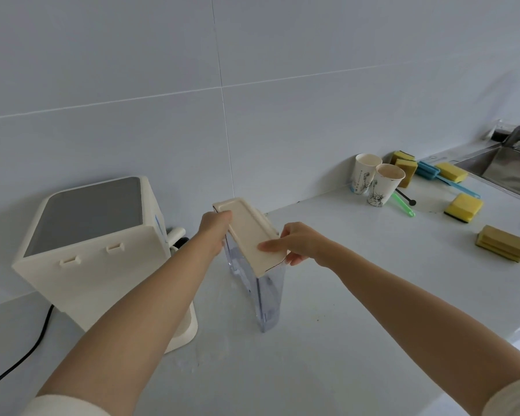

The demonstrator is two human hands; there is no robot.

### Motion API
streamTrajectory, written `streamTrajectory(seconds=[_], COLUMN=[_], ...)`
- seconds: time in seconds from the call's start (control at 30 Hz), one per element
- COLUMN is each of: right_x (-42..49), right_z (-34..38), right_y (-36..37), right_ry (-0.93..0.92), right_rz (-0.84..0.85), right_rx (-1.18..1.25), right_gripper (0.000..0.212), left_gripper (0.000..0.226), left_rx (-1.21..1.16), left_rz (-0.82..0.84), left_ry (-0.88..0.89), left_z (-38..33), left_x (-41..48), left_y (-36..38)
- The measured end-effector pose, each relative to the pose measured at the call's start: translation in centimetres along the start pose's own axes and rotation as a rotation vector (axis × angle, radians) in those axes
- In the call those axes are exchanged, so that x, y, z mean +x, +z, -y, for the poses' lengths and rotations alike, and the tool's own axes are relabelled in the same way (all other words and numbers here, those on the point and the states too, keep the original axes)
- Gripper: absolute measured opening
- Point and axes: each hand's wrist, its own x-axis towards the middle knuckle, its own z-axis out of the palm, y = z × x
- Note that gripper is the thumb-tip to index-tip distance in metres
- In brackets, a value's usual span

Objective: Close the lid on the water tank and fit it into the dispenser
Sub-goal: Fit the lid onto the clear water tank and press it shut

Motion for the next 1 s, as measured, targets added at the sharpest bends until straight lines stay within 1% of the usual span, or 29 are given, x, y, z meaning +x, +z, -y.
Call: streamTrajectory(seconds=[0.1,0.17,0.2,0.27,0.33,0.43,0.5,0.6,0.67,0.73,0.83,0.93,1.0], right_x=[-0.2,-0.3,-0.3,-0.3,-0.4,-0.6,-0.7,-0.1,0.5,1.2,2.7,3.8,4.1], right_z=[0.4,0.5,0.5,0.5,0.5,0.6,1.1,2.2,3.0,3.8,4.9,5.9,6.4], right_y=[1.3,2.2,2.6,3.2,3.3,2.9,2.1,0.6,-0.5,-1.2,-1.0,0.2,0.8], right_ry=[0.021,0.033,0.035,0.037,0.038,0.034,0.029,0.003,-0.062,-0.138,-0.208,-0.240,-0.251], right_rz=[0.029,0.034,0.028,0.012,0.008,0.046,0.052,-0.041,-0.129,-0.175,-0.122,-0.037,-0.005], right_rx=[0.012,0.028,0.036,0.052,0.043,-0.024,-0.090,-0.171,-0.214,-0.238,-0.350,-0.501,-0.547], right_gripper=[0.041,0.055,0.058,0.055,0.053,0.059,0.060,0.063,0.057,0.050,0.052,0.051,0.048], left_gripper=[0.019,0.018,0.023,0.030,0.030,0.038,0.042,0.057,0.072,0.077,0.077,0.084,0.090], left_rx=[0.089,0.161,0.190,0.237,0.268,0.305,0.317,0.339,0.358,0.364,0.392,0.484,0.550], left_rz=[0.017,0.043,0.057,0.085,0.108,0.145,0.181,0.194,0.170,0.150,0.130,0.095,0.065], left_ry=[0.043,0.098,0.122,0.153,0.167,0.161,0.153,0.141,0.148,0.161,0.178,0.199,0.224], left_z=[-0.5,-0.7,-0.8,-1.1,-1.2,-1.2,-1.2,-1.0,-0.7,-0.3,0.4,1.2,1.9], left_x=[0.3,0.2,0.1,0.0,-0.1,-0.5,-1.0,-2.3,-3.3,-4.4,-5.8,-6.7,-6.7], left_y=[0.1,0.3,0.4,0.5,0.4,0.1,-0.2,-0.7,-0.9,-0.9,-0.7,-0.1,0.4])
